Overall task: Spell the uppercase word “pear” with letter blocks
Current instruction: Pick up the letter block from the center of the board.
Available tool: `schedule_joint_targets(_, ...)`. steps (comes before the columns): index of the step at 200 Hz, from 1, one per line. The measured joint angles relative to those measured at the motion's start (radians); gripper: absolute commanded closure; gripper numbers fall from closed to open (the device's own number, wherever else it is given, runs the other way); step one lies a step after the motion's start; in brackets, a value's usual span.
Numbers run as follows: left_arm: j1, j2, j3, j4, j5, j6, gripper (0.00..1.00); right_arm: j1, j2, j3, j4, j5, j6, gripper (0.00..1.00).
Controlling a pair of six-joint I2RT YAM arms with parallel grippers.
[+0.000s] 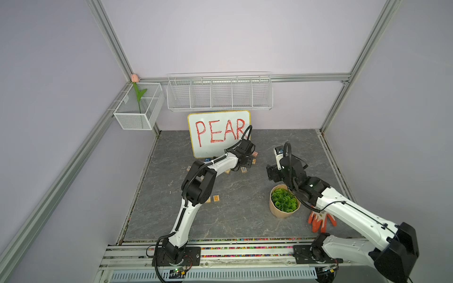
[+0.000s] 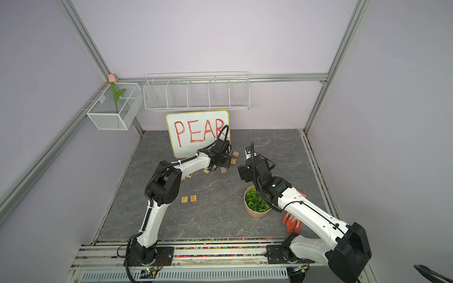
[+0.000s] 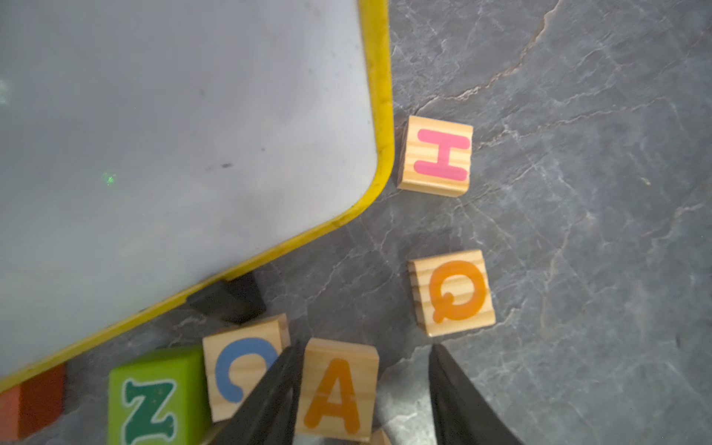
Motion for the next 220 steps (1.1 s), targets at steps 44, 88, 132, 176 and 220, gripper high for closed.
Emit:
schedule_joint_targets(44, 0.0, 0.0, 0.0, -0.016, 0.001, 0.0, 0.5, 0.0, 0.0, 0.0, 0.0, 0.0, 0.001, 0.11)
schedule_joint_targets(88, -0.006, 0.0, 0.0, -0.031, 0.0, 0.015, 0.51, 0.0, 0.0, 0.0, 0.0, 0.0, 0.003, 0.11)
schedule_joint_targets(132, -0.014, 0.006, 0.007, -0.066, -0.037, 0.018, 0.51, 0.0, 0.0, 0.0, 0.0, 0.0, 0.003, 0.11)
schedule_joint_targets(176, -0.017, 0.027, 0.032, -0.099, -0.063, 0.018, 0.54, 0.0, 0.0, 0.0, 0.0, 0.0, 0.004, 0.11)
schedule_joint_targets(220, -0.033, 0.045, 0.064, -0.117, -0.079, 0.019, 0.65, 0.0, 0.0, 0.0, 0.0, 0.0, 0.004, 0.11)
